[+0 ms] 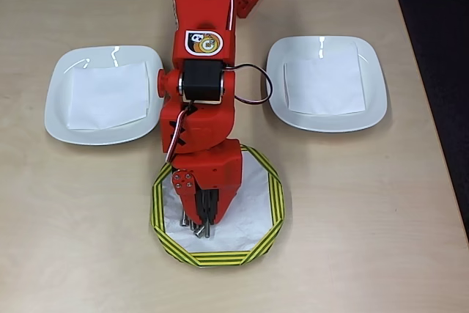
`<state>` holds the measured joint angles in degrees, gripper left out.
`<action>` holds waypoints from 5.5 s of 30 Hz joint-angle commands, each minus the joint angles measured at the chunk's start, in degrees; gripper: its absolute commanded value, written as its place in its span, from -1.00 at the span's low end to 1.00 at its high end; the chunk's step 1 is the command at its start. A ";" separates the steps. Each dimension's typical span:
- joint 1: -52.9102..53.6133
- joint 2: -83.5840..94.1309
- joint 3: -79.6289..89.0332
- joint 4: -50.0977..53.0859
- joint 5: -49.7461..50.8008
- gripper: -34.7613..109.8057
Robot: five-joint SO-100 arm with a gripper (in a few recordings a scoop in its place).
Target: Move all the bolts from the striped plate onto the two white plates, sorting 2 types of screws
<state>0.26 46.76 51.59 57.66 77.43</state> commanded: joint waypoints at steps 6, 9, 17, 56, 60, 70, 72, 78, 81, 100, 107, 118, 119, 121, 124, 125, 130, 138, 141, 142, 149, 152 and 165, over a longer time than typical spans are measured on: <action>0.26 2.29 -6.68 7.91 -1.05 -0.52; 0.79 2.37 -12.04 12.83 -2.55 -0.52; 3.60 4.75 -19.95 22.06 -5.71 -0.52; 36.12 47.46 35.51 26.63 -31.38 -0.52; 38.14 49.31 41.57 24.79 -32.08 -0.52; 37.97 47.29 44.56 19.60 -32.26 -0.42; 37.71 47.02 44.56 18.98 -32.26 -0.42; 36.04 46.93 44.30 17.84 -30.76 -0.42; 33.31 47.37 43.68 15.91 -30.50 -0.41; 1.23 29.88 29.88 -3.08 -6.42 -0.38; 1.14 26.63 34.80 -10.72 -3.25 -0.36; 5.19 20.74 31.99 -14.24 -5.98 -0.38; 5.19 20.21 31.38 -14.24 -5.80 -0.38; 5.01 19.42 30.50 -14.06 -5.27 -0.39; 4.66 18.46 29.62 -13.97 -4.39 -0.40; 4.66 18.02 29.00 -13.89 -4.39 -0.41; 4.39 17.23 27.69 -13.01 -2.90 -0.52; 5.63 19.25 25.66 -10.46 -7.38 -0.52; 6.59 20.48 23.47 -6.42 -9.49 -0.52; 6.86 21.01 22.85 -5.27 -10.20 -0.52; 8.88 24.43 18.37 3.60 -13.54 -0.52; 9.40 24.52 15.47 6.68 -14.77 -0.52; 4.66 19.42 17.05 -2.81 -8.79 -0.52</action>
<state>5.54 65.39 68.29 57.57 66.45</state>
